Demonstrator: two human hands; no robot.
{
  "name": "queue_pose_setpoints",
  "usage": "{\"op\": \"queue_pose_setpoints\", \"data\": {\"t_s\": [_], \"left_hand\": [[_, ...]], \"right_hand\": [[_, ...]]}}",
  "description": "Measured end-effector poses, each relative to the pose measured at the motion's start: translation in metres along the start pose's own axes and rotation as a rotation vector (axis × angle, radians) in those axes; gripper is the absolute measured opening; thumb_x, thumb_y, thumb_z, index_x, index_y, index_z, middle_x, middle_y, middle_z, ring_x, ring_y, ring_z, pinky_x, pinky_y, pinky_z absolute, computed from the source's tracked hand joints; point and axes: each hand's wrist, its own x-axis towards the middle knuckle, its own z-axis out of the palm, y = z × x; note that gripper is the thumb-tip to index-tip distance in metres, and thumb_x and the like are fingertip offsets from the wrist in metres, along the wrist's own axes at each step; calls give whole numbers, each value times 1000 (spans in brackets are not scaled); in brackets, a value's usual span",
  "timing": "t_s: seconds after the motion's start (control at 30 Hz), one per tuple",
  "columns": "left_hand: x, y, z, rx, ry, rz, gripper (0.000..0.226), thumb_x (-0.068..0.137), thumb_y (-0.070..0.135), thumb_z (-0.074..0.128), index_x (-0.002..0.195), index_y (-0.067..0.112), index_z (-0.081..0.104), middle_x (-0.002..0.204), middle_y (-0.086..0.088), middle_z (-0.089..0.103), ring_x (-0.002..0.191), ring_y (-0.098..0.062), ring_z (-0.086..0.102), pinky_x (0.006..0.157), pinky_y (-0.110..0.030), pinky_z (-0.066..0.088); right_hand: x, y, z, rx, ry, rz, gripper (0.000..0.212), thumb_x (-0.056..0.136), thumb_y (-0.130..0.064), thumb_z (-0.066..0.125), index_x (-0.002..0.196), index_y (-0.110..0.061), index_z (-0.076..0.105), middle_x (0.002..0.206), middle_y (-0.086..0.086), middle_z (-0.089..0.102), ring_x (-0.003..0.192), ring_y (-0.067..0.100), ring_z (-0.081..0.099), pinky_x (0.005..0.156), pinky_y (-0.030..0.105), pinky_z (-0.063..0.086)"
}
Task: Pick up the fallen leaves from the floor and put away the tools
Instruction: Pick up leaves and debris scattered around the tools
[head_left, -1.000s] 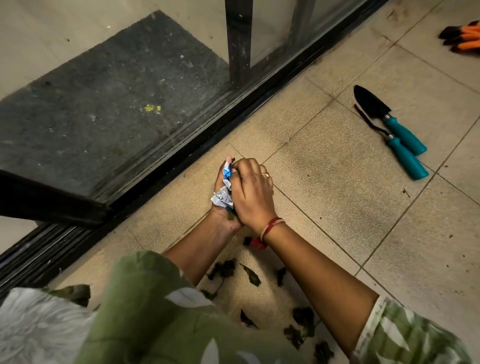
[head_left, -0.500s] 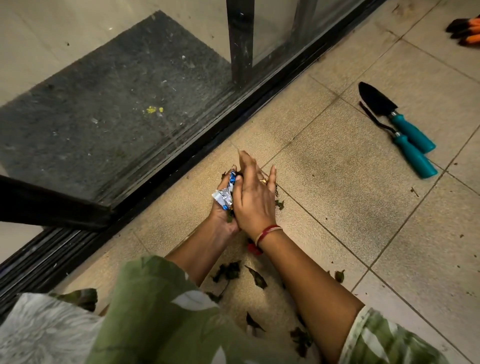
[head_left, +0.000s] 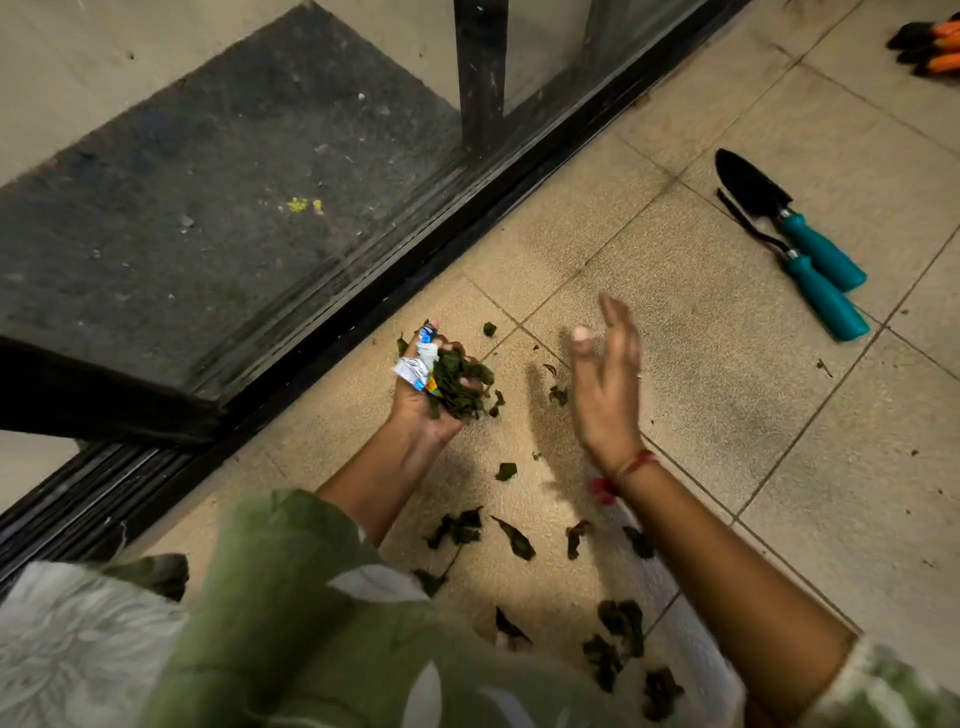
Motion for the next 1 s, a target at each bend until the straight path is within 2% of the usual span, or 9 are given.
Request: {"op": "queue_pose_setpoints", "data": {"t_s": [0.03,0.17,0.37,0.47,0.63,0.7,0.77,0.9,1.0], "left_hand": [[2,5,-5,-24,-2,13,33,75,33,55,46,18,56,52,6,54,45,-10,52,40,-10,37],[1,11,-11,-40,-20,36,34,75,33,53,45,17,55,52,5,53,43,-11,51,38,-10,36],[1,7,-14,-52,-37,17,29,72,31,53,46,17,58,52,6,54,44,-10,50,39,-10,35],[4,20,-15,-86,-86,44,29,72,30,53,47,16,58,55,5,54,47,-12,52,40,-11,37],[-2,54,-19,-98,-221,65,34,78,31,53,47,18,57,51,9,53,50,-10,53,41,-13,39],[-3,59,-25,-123,-224,62,36,82,33,51,50,17,59,54,9,54,52,-11,54,41,-14,41],[-4,61,-31,-170,-224,61,39,85,34,50,52,16,60,55,8,55,52,-12,55,41,-16,43],[-5,68,-41,-231,-198,42,46,91,37,46,53,16,62,54,7,57,50,-14,56,39,-16,43],[-7,71,-44,-226,-180,44,46,90,36,47,49,16,58,52,6,56,48,-12,55,38,-15,41]], "right_hand": [[-6,17,-20,-83,37,-15,87,80,-81,9,148,-28,19,157,-6,7,143,11,9,117,46,11],[-49,91,-80,-705,-270,-255,80,86,-76,7,152,-31,1,160,2,-9,146,14,-11,116,51,-9],[-127,105,-54,-848,-590,-311,90,85,-80,10,151,-22,-12,157,8,-19,146,22,-14,116,43,-9],[-134,88,-3,-828,-527,-475,88,90,-73,22,152,-13,9,158,14,7,145,30,12,113,44,4],[-119,48,71,-747,-531,-782,73,92,-62,27,151,-24,10,158,10,7,145,32,12,111,57,7],[-109,39,87,-810,-559,-854,56,93,-50,32,144,-26,34,156,10,19,143,32,18,112,60,5],[-90,31,91,-896,-522,-844,39,92,-38,43,127,-26,52,151,10,33,139,32,30,112,64,2],[-38,18,81,-776,-272,-570,21,87,-15,56,107,-22,55,136,11,50,129,31,45,111,56,5],[-14,18,83,-692,-270,-708,19,92,-21,53,111,-18,51,129,11,54,120,29,51,111,54,21]]}}
